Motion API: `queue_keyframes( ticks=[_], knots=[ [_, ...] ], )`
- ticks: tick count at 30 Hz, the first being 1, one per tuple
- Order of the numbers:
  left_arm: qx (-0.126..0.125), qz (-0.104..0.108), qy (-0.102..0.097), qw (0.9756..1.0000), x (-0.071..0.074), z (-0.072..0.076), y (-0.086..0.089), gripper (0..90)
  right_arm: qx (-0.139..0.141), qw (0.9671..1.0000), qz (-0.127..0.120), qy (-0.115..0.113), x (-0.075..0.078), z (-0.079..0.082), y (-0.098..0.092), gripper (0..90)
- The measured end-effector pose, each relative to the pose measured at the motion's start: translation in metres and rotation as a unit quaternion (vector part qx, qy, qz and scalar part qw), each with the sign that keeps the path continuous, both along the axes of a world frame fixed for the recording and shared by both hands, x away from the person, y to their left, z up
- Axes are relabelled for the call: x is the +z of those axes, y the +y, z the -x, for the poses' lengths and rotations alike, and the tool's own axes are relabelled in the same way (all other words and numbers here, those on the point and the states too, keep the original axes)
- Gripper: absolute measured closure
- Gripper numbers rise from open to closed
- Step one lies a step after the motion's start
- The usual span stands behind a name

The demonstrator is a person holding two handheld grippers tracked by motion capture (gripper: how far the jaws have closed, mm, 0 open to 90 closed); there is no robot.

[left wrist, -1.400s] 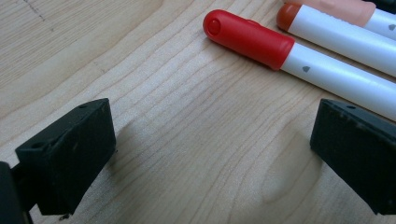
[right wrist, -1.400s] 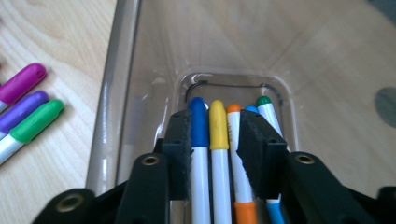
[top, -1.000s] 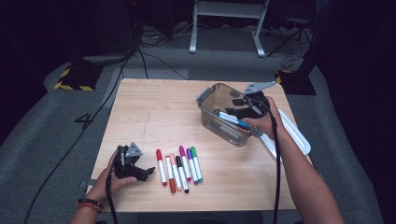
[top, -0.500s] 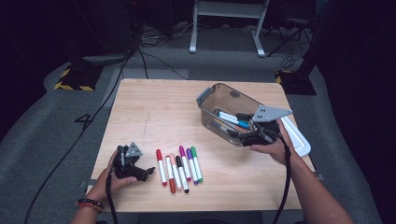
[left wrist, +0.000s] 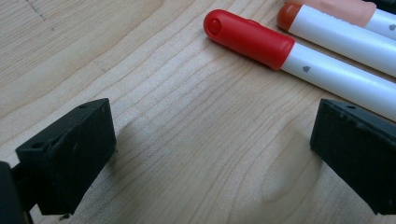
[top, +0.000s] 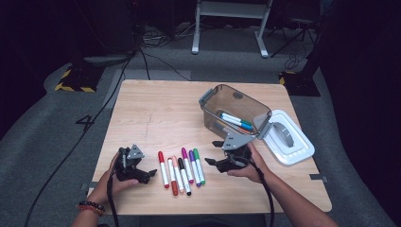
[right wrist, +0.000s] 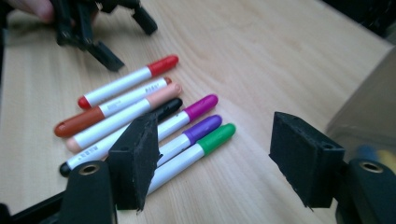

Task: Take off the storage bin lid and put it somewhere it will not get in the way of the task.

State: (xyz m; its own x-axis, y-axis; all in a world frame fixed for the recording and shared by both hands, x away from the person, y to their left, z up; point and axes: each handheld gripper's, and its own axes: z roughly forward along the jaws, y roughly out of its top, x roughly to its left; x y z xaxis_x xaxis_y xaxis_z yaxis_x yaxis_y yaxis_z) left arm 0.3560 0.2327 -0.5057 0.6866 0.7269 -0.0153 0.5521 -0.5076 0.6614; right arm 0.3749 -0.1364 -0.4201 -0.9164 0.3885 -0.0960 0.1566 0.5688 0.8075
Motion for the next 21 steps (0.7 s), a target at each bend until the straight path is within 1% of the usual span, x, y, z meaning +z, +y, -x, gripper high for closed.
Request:
queue_keyframes(
  ticks=[1, 4, 6, 8, 9, 10, 11, 12, 13, 14, 15, 16, 18, 20, 21],
  knots=[
    [0.000, 0.000, 0.000, 1.0000, 0.000, 0.000, 0.000, 0.4, -0.001, 1.0000, 0.008, 0.005, -0.007, -0.002, 0.006, 34.0],
    [0.000, 0.000, 0.000, 1.0000, 0.000, 0.000, 0.000, 0.4, 0.005, 0.9996, 0.021, 0.019, -0.025, -0.009, 0.021, 34.4],
    [0.000, 0.000, 0.000, 1.0000, 0.000, 0.000, 0.000, 0.4, 0.004, 0.9991, 0.029, 0.031, -0.037, -0.016, 0.030, 34.8],
    [0.000, 0.000, 0.000, 1.0000, 0.000, 0.000, 0.000, 0.4, 0.002, 0.9988, 0.033, 0.035, -0.044, -0.020, 0.034, 35.3],
    [0.000, 0.000, 0.000, 1.0000, 0.000, 0.000, 0.000, 0.5, 0.000, 0.9986, 0.030, 0.044, -0.048, -0.023, 0.037, 35.5],
    [0.000, 0.000, 0.000, 1.0000, 0.000, 0.000, 0.000, 0.4, -0.002, 0.9982, 0.034, 0.050, -0.052, -0.027, 0.040, 35.9],
    [0.000, 0.000, 0.000, 1.0000, 0.000, 0.000, 0.000, 0.4, -0.005, 0.9982, 0.040, 0.043, -0.054, -0.028, 0.041, 36.5],
    [0.000, 0.000, -0.001, 1.0000, 0.000, 0.000, 0.000, 0.5, -0.011, 0.9981, 0.046, 0.039, -0.057, -0.031, 0.042, 37.2],
    [0.000, 0.000, -0.001, 1.0000, 0.000, 0.000, 0.000, 0.4, -0.018, 0.9977, 0.048, 0.044, -0.060, -0.034, 0.042, 37.7],
    [0.000, 0.000, 0.000, 1.0000, 0.000, 0.000, 0.000, 0.5, -0.021, 0.9971, 0.043, 0.059, -0.063, -0.038, 0.041, 38.2],
    [0.000, 0.000, -0.001, 1.0000, 0.000, 0.000, 0.000, 0.4, -0.025, 0.9964, 0.044, 0.068, -0.065, -0.041, 0.039, 38.0],
    [0.000, 0.000, 0.000, 1.0000, 0.000, 0.000, 0.000, 0.4, -0.034, 0.9957, 0.046, 0.073, -0.067, -0.043, 0.037, 40.9],
    [0.001, 0.001, 0.000, 1.0000, 0.000, 0.000, 0.000, 0.4, -0.052, 0.9937, 0.067, 0.073, -0.070, -0.048, 0.033, 43.0],
    [0.001, 0.001, 0.000, 1.0000, 0.000, 0.000, 0.000, 0.5, -0.059, 0.9924, 0.069, 0.084, -0.073, -0.052, 0.029, 46.8],
    [0.001, 0.001, -0.001, 1.0000, 0.000, 0.000, 0.000, 0.5, -0.064, 0.9921, 0.061, 0.089, -0.073, -0.053, 0.026, 50.7]
  ],
)
